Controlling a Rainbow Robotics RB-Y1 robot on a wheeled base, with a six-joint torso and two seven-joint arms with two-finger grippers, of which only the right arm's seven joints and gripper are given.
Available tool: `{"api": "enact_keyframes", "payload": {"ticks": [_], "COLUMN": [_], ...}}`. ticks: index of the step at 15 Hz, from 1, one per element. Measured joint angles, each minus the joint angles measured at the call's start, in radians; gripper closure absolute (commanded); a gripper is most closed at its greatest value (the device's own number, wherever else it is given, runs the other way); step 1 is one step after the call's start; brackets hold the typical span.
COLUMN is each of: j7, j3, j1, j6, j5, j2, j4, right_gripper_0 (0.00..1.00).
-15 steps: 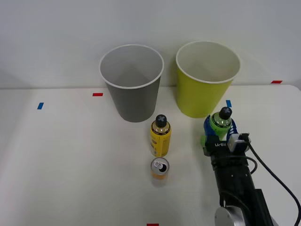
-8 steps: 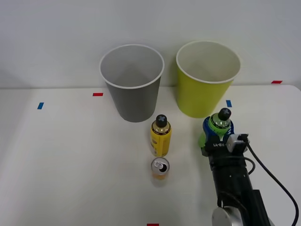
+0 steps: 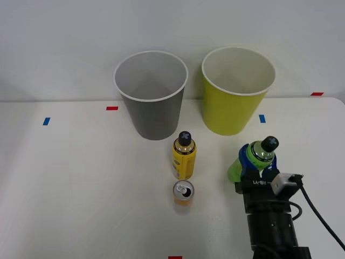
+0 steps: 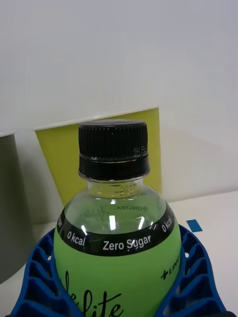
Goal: Put cans in the gray bin, plastic bottles in the light green bin
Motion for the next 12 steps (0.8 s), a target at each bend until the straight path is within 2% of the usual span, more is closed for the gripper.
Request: {"api": "enact_keyframes", "payload": {"ticks": [4,7,12], "j7": [-0.009,-0.014,-0.012], "j3": [0.062,0.097,0.1], "j1": [0.139,0.199,0.227], "j6": [0.0,0.013,0.206], "j5": [-0.096,-0.125,-0.228], "j2": [-0.018,-0.049,-0.079], "j4": [-0.222,-0.358,-0.639], "right_gripper_0": [1.0,1.0,1.0]}}
